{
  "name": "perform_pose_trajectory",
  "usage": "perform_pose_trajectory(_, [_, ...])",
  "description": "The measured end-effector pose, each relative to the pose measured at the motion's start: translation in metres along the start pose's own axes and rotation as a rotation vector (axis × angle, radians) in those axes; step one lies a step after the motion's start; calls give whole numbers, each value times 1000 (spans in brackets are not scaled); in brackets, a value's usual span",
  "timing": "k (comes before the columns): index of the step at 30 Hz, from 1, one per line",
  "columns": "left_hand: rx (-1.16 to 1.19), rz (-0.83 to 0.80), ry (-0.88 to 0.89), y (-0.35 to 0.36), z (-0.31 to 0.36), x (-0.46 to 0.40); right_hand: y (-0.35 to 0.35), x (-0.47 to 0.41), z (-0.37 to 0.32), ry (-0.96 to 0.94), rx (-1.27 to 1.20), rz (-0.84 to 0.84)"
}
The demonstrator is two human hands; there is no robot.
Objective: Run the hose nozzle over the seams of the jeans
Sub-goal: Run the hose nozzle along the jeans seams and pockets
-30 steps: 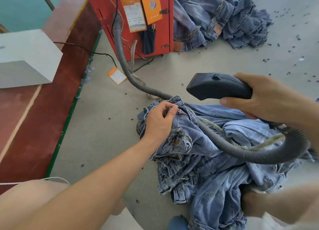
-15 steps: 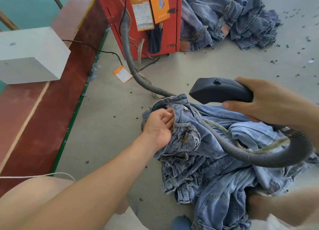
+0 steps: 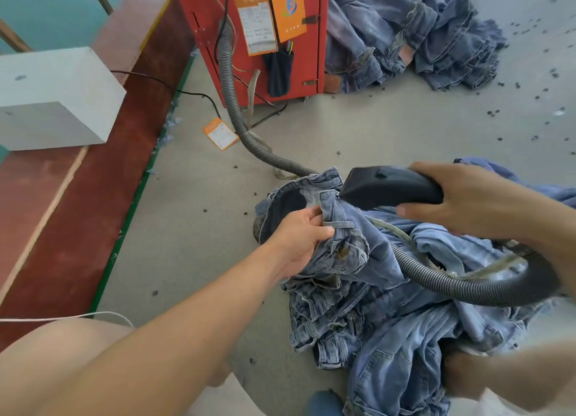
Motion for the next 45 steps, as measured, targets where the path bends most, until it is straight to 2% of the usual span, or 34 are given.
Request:
perform_pose_trajectory(2, [-8, -36, 15, 2, -1, 1, 10, -2, -1, 4, 56, -65])
perform_pose_trajectory(4, [-43, -52, 40, 3, 0, 2, 20, -5, -3, 12, 73, -45])
perform_pose_trajectory(7, [-71, -82, 26, 2, 1, 3, 21, -13, -4, 69, 27, 167])
perform_pose_trajectory(9, [-8, -138, -67, 4, 0, 3, 12, -15, 0, 148, -78, 290])
perform_pose_trajectory(11, [113, -110, -169, 10, 0, 2, 2, -11, 5, 213, -167, 347])
perform_pose_trajectory(14, [207, -68, -236, 18, -4, -5, -2, -4, 7, 273, -213, 343])
perform_pose_trajectory(18, [87, -98, -217, 30, -7, -10, 1, 1, 8, 259, -147, 266])
perform_pose_trajectory(20, [-15, 44, -133, 35, -7, -15, -1, 4, 9, 225, -98, 231])
perform_pose_trajectory(24, [-68, 475, 67, 27, -4, -30, -8, 10, 15, 166, 16, 194])
perform_pose_trajectory(27, [-109, 559, 139, 23, -3, -32, -11, 14, 16, 161, 26, 157])
perform_pose_trajectory(34, [-253, 430, 303, 34, -5, -33, 4, 18, 6, 109, 85, 92])
perform_pose_trajectory(39, [-239, 299, 361, 43, -14, -29, 12, 5, 5, 172, 29, 59])
perform_pose_trajectory(43, [-235, 174, 375, 43, -15, -26, 11, -7, 10, 276, -24, 180])
perform_pose_trajectory(45, [-254, 190, 383, 42, -14, -25, 8, -5, 13, 335, -81, 218])
Point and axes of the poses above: each hand's wrist, its own x-axis away from the middle knuckle, its own y-axis out of the palm, z = x × y, the point moved 1 cm from there along -x, towards the middle knuckle, and after that the axes turned 12 degrees about z, right-handed, at the moved point
